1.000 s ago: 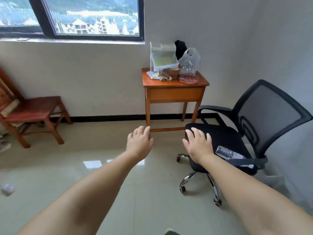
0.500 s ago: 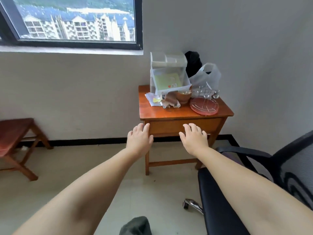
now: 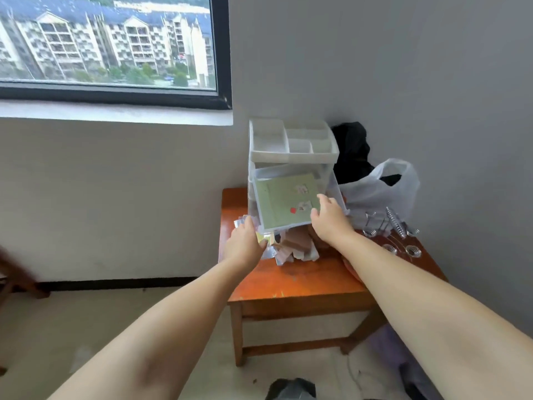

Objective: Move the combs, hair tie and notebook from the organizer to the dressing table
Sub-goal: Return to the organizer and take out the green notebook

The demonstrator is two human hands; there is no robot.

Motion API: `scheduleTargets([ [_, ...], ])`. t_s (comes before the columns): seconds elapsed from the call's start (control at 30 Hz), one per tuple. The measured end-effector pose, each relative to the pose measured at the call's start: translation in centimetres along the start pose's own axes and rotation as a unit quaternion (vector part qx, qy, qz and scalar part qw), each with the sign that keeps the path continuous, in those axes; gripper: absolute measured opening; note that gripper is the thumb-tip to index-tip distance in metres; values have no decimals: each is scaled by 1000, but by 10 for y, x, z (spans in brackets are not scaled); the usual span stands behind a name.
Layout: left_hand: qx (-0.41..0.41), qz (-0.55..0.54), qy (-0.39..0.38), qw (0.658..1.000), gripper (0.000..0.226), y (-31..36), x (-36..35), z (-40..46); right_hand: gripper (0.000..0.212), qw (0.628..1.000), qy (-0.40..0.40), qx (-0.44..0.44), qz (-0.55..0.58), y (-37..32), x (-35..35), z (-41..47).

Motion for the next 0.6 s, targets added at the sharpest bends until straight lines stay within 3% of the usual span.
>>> scheduleTargets([
  [0.17, 12, -11, -29, 999, 37, 7, -23, 47, 49, 996, -48, -76, 19, 29, -18, 72],
  [0.3, -28, -66, 3, 997, 36, 6, -22, 52, 49, 985, -50, -149, 73, 54, -30, 100],
  [0.43, -55, -48, 24, 997, 38, 4, -17, 54, 57, 977, -52, -139, 154, 60, -36, 111],
  [0.53, -67, -35, 38, 996, 40, 7, -10, 54, 38, 918, -54, -130, 372, 55, -36, 107],
  [0.6, -68, -17, 34, 997, 41, 9, -7, 56, 22, 881, -56, -107, 457, 47, -22, 98],
])
Point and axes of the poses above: each hand's wrist, its own z-axis towards the middle knuckle, its own x-axis out of the back of the hand, y = z × x, the point moved 9 cm from there along z, towards the middle knuckle, and after that the axes turned 9 degrees about x, right-handed, at the moved point
